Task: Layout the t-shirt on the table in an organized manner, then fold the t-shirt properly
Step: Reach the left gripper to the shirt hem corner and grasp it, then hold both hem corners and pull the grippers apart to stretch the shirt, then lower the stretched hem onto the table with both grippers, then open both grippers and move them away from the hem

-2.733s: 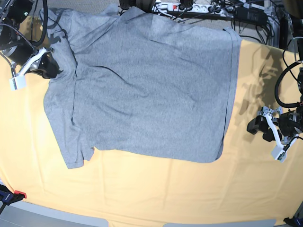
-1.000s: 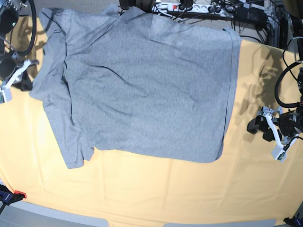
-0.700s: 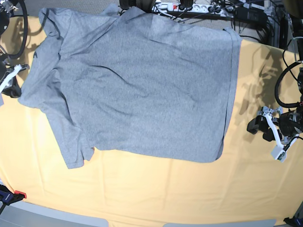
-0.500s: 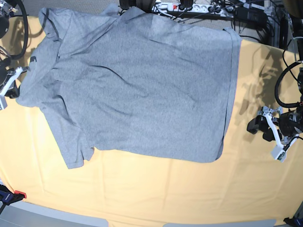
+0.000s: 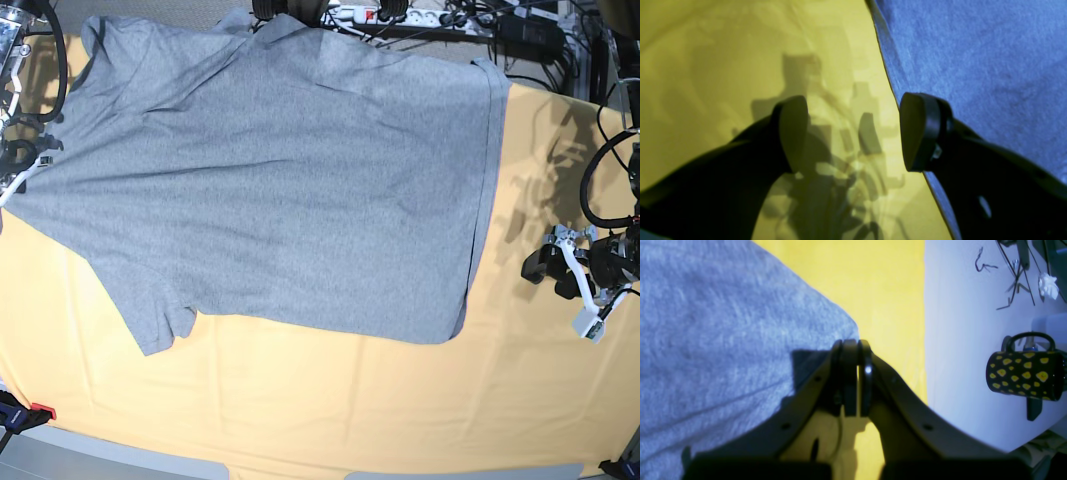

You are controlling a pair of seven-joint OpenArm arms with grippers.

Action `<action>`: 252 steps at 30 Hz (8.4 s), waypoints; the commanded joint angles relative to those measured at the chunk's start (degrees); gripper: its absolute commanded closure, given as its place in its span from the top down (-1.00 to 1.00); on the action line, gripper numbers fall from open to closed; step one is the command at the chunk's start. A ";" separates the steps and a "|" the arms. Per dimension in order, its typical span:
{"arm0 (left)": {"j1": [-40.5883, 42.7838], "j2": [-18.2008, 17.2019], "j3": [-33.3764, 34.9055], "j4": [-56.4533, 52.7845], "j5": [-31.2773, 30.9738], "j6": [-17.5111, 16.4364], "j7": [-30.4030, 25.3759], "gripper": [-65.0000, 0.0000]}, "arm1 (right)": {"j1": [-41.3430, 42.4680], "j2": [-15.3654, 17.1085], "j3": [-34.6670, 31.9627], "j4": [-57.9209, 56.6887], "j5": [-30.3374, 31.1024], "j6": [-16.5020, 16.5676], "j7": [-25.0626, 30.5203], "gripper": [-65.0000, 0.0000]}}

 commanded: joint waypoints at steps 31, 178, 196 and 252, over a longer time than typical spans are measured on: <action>-2.16 17.94 -0.76 -13.73 26.91 15.76 -25.00 0.35 | 4.26 1.51 0.52 0.87 0.55 1.05 1.01 0.11; -32.76 23.50 -0.63 -40.68 18.64 -6.05 -32.52 -1.00 | 57.13 -0.39 -18.86 -58.03 11.89 16.09 18.36 -1.00; -22.10 23.17 -0.66 -40.68 16.96 -6.05 -28.26 -1.00 | 49.83 -0.74 -21.77 -58.01 10.82 13.05 8.02 -1.00; -23.67 10.14 -0.15 -40.54 -32.76 -12.56 9.70 0.43 | 23.50 5.09 -6.34 -16.24 49.70 22.53 -11.82 0.28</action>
